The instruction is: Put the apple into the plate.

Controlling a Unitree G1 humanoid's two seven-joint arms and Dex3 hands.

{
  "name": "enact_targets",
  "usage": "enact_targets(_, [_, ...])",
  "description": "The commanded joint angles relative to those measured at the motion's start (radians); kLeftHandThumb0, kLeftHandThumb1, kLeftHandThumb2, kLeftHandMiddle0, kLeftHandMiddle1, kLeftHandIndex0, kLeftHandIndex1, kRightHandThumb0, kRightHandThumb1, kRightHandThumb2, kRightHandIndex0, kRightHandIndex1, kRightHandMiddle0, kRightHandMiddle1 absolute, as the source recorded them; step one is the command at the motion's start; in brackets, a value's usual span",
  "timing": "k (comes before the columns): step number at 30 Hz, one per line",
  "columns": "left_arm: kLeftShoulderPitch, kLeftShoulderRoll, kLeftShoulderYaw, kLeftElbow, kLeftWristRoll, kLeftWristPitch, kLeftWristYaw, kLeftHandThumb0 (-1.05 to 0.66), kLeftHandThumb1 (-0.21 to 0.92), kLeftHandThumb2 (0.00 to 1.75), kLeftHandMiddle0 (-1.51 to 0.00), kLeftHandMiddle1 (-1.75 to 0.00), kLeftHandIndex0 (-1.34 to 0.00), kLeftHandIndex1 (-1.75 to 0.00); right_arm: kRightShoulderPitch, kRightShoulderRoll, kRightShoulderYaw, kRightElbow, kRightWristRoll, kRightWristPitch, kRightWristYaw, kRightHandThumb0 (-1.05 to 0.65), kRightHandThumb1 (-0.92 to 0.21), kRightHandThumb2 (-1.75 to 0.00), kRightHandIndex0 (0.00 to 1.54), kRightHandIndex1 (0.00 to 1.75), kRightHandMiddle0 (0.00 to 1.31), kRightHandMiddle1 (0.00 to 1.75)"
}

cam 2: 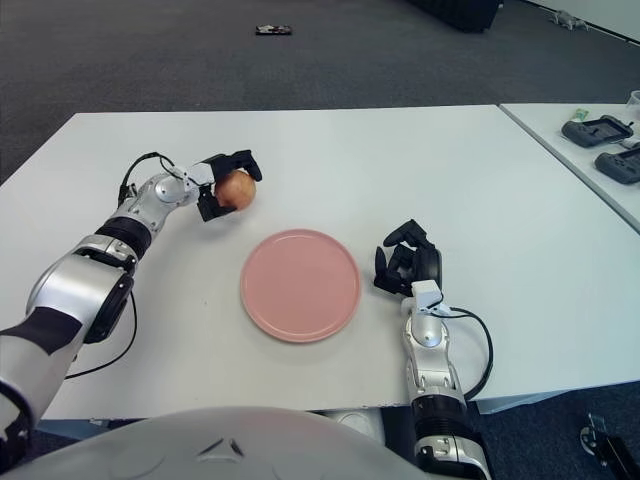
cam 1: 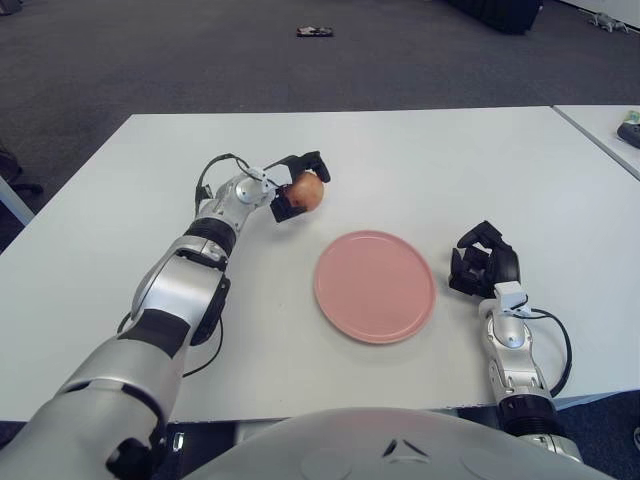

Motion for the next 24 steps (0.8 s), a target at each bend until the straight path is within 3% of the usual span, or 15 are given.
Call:
enact_targets(1, [0.017,0.011,0.010,-0.060,-0.019,-0.017,-0.021,0.00,-0.10,1.75,-0.97,-1.61,-0.70,-1.75,0.012,0.001,0.002,0.021,-0.003,0.027,0.005,-0.48,-0.32,-1.33,1.12,1.75,0.61,1.75])
enact_targets(21, [0.311,0.046,-0.016,-0.722,-0.101,0.057,-0.190,0.00,-0.10,1.75,-0.97,-1.61,-0.70,-1.75,0.011,-0.007,0.003,0.028,-0.001,0.044,0.024,-0.46,-0.37,-1.26,1.06,1.75,0.57,1.75])
enact_targets(24, [0.386,0.046,-0.053,-0.812,-0.108,0.023,-0.222,0.00,-0.10,1.75,-0.97,-1.61,-0.70,-1.75,0.010,-0.007,0.002,0.037,0.001,0.031,0.026,-0.46,-0.38,-1.25,1.06,1.75,0.56,1.75])
